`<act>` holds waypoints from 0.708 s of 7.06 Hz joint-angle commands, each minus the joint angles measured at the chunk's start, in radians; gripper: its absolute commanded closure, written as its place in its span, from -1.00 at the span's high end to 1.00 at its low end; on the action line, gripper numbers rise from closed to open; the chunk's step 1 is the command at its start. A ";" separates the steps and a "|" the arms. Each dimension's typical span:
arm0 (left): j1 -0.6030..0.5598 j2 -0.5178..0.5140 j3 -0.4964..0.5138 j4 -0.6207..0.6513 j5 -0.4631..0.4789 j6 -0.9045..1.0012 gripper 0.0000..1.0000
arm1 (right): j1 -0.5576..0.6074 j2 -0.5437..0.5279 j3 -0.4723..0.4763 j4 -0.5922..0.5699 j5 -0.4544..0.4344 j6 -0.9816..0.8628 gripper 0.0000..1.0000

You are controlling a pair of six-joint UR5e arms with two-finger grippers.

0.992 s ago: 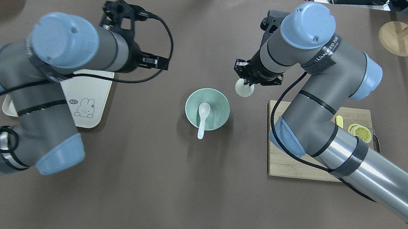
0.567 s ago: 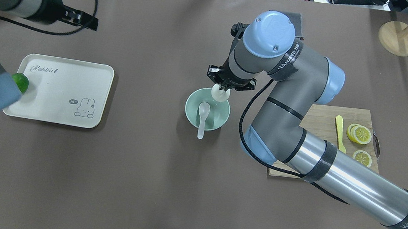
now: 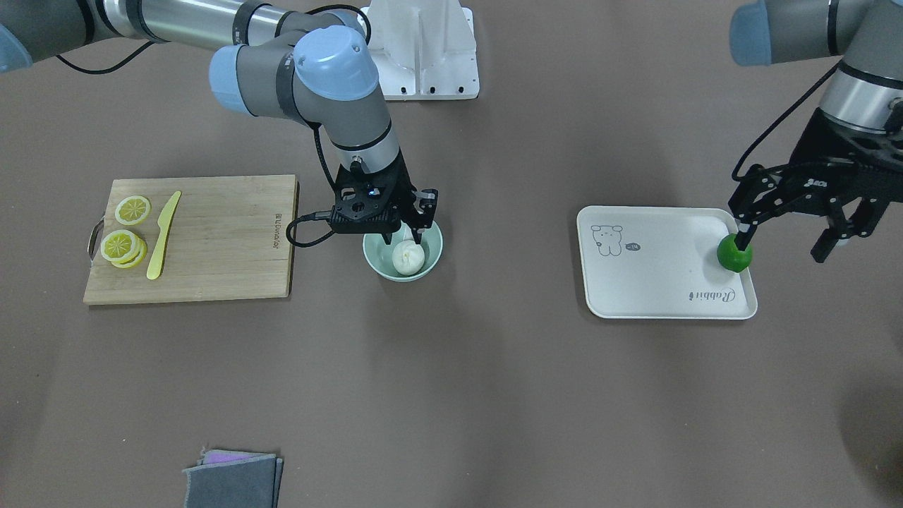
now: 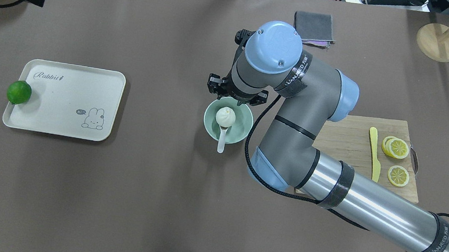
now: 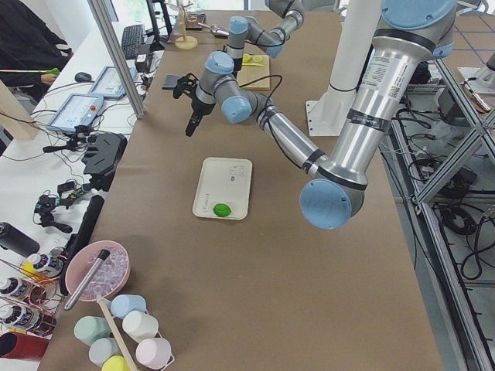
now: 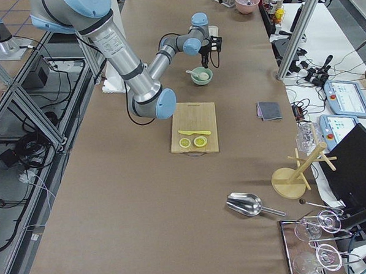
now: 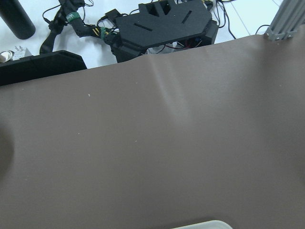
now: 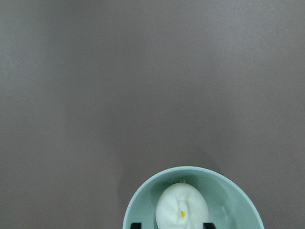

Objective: Put spoon and bun in bowl

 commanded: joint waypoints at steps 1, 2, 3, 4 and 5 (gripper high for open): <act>-0.123 0.035 0.042 -0.040 -0.019 0.172 0.96 | 0.033 -0.012 0.063 -0.060 0.016 -0.096 1.00; -0.215 0.064 0.088 -0.045 -0.088 0.336 0.96 | 0.082 -0.068 0.187 -0.200 0.033 -0.232 1.00; -0.298 0.069 0.152 -0.045 -0.141 0.448 0.96 | 0.157 -0.184 0.335 -0.302 0.062 -0.415 1.00; -0.357 0.080 0.201 -0.043 -0.188 0.498 0.96 | 0.240 -0.328 0.419 -0.317 0.115 -0.570 1.00; -0.391 0.115 0.211 -0.045 -0.202 0.514 0.96 | 0.332 -0.443 0.433 -0.302 0.143 -0.698 1.00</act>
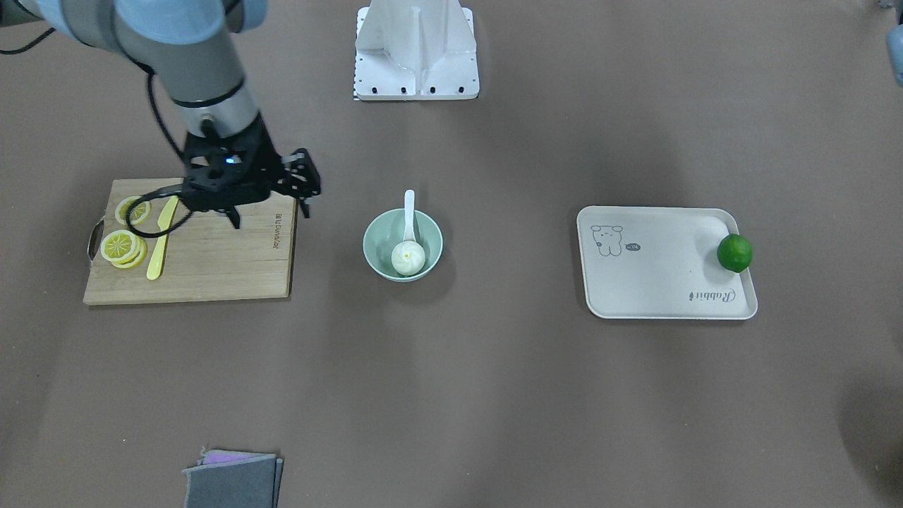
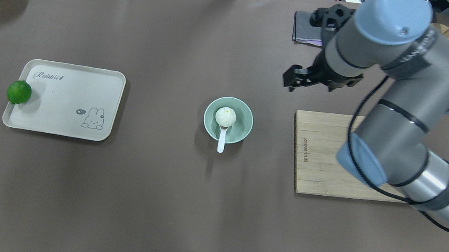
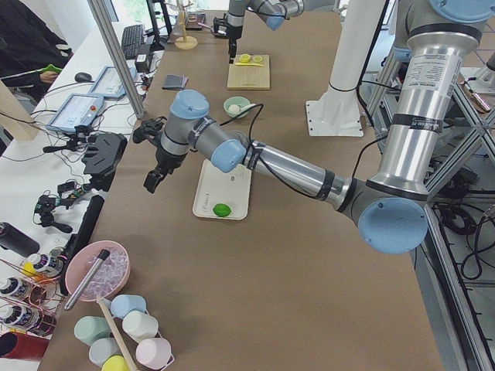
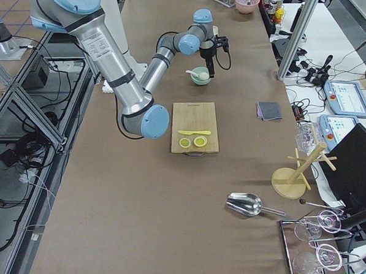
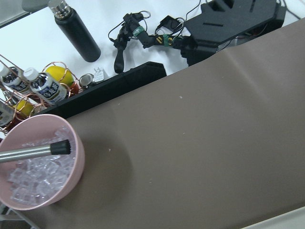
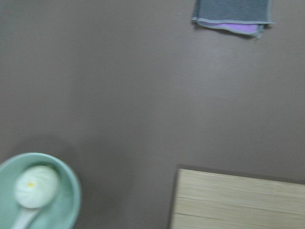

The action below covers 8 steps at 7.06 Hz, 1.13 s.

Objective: Put spoon and bun in bowl

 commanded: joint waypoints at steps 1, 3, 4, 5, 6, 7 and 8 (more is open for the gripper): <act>-0.067 0.073 0.045 0.010 -0.031 0.047 0.96 | 0.246 -0.272 0.083 0.032 0.064 -0.289 1.00; -0.109 0.165 0.074 0.011 -0.035 0.048 0.96 | 0.516 -0.382 -0.042 0.038 0.237 -0.655 1.00; -0.110 0.212 0.064 0.014 -0.084 0.045 0.96 | 0.602 -0.423 -0.124 0.043 0.309 -0.820 1.00; -0.111 0.254 0.061 0.011 -0.157 0.039 0.96 | 0.673 -0.446 -0.151 0.029 0.340 -0.853 1.00; -0.111 0.269 0.061 0.013 -0.161 0.036 0.96 | 0.693 -0.477 -0.165 0.020 0.339 -0.855 1.00; -0.110 0.271 0.068 0.017 -0.161 0.033 0.96 | 0.704 -0.486 -0.185 0.018 0.339 -0.855 1.00; -0.111 0.271 0.064 0.042 -0.161 0.033 0.96 | 0.704 -0.489 -0.185 0.018 0.337 -0.854 1.00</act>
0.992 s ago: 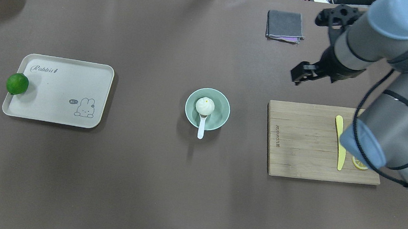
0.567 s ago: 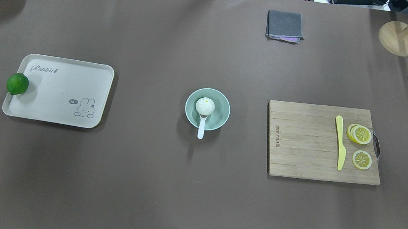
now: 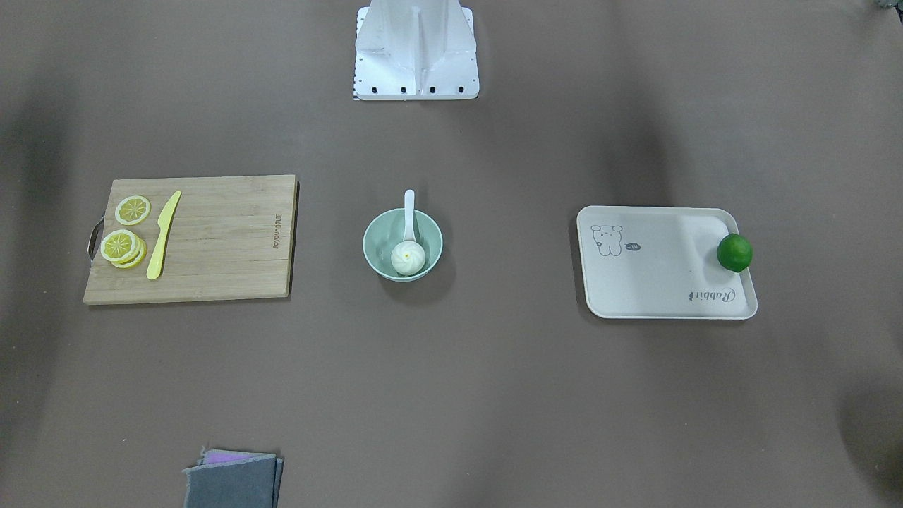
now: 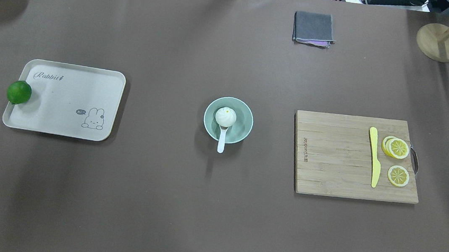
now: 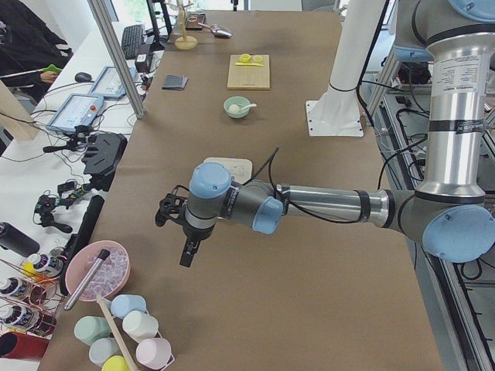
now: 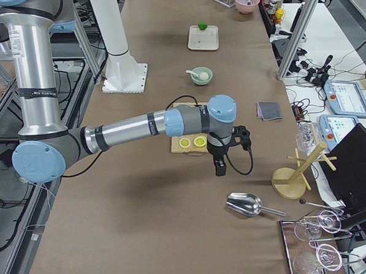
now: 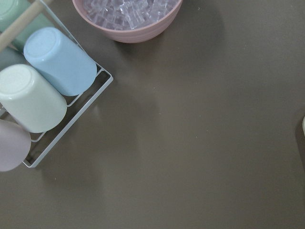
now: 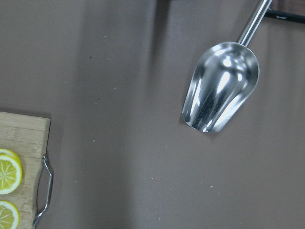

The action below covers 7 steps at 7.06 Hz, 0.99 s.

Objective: Put spoon and bun in bowl

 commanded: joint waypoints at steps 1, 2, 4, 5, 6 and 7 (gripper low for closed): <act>-0.002 0.003 -0.003 0.029 -0.002 -0.002 0.96 | 0.010 -0.012 -0.012 -0.003 0.001 0.003 1.00; -0.002 0.004 -0.003 0.029 0.001 -0.003 0.96 | 0.010 -0.022 -0.012 -0.002 0.001 0.005 1.00; -0.002 -0.012 -0.016 0.066 0.002 -0.005 0.96 | 0.010 -0.035 -0.018 -0.002 -0.004 0.006 1.00; -0.002 -0.015 -0.029 0.086 0.004 -0.005 0.96 | 0.010 -0.039 -0.028 -0.002 -0.002 0.006 1.00; -0.001 -0.017 -0.027 0.086 0.004 -0.005 0.96 | 0.010 -0.039 -0.035 0.000 -0.002 0.006 1.00; -0.001 -0.019 -0.027 0.086 0.004 -0.005 0.96 | 0.010 -0.039 -0.039 0.000 -0.002 0.008 1.00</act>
